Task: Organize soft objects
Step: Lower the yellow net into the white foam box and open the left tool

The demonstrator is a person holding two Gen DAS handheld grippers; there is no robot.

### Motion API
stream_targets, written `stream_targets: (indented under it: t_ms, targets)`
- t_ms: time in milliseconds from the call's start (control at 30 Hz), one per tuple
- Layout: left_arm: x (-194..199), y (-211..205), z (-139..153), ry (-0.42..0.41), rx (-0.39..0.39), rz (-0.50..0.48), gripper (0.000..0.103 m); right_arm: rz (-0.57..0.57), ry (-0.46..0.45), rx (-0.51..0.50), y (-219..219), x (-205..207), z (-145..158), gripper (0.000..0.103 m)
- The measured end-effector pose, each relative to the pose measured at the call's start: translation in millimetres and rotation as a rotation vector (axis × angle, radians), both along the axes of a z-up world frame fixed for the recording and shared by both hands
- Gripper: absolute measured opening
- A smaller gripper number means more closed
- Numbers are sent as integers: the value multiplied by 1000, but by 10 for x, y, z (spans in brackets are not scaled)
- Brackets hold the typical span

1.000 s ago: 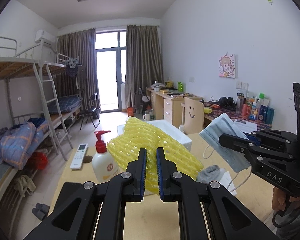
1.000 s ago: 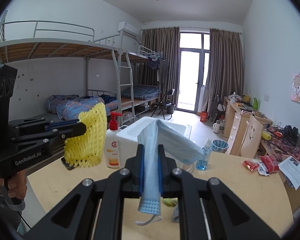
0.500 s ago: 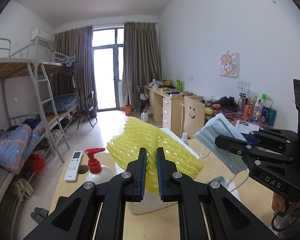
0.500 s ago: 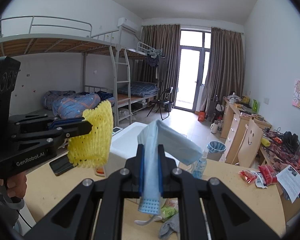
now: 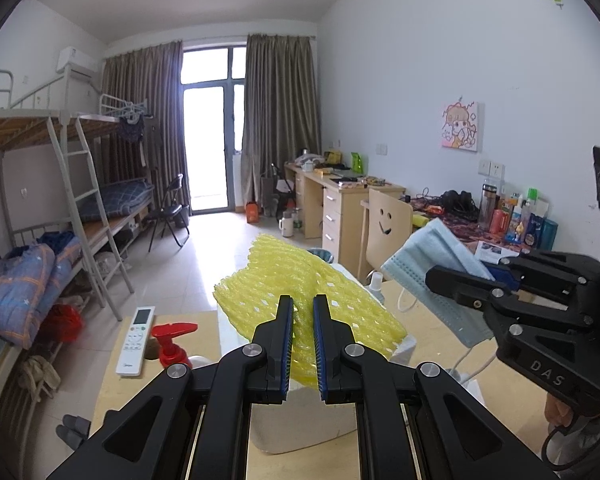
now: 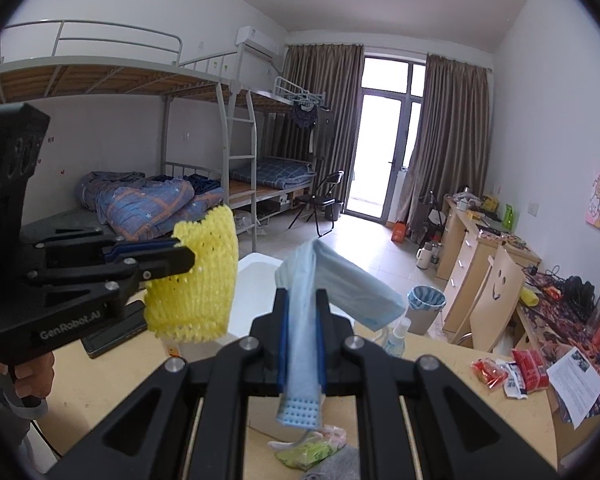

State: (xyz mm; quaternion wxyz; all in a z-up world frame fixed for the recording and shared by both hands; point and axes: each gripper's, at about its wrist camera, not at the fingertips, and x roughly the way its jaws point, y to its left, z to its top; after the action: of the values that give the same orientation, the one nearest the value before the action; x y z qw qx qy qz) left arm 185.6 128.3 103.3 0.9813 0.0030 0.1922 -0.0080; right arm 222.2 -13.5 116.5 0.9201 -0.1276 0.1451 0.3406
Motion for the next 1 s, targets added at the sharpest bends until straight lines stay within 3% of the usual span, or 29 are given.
stream_targets:
  t_ms: [467,833,1000]
  targets:
    - [545,28,-144,87,1,-29,11,-18,48,-11,21,233,-109,15]
    - [743,13,-246,126,-7,-25,11,-42,62,-6,-21,259,-110,15]
    - [783,47,-243,131,-21,2,17,-54,68,-4,-23,281,-109,15]
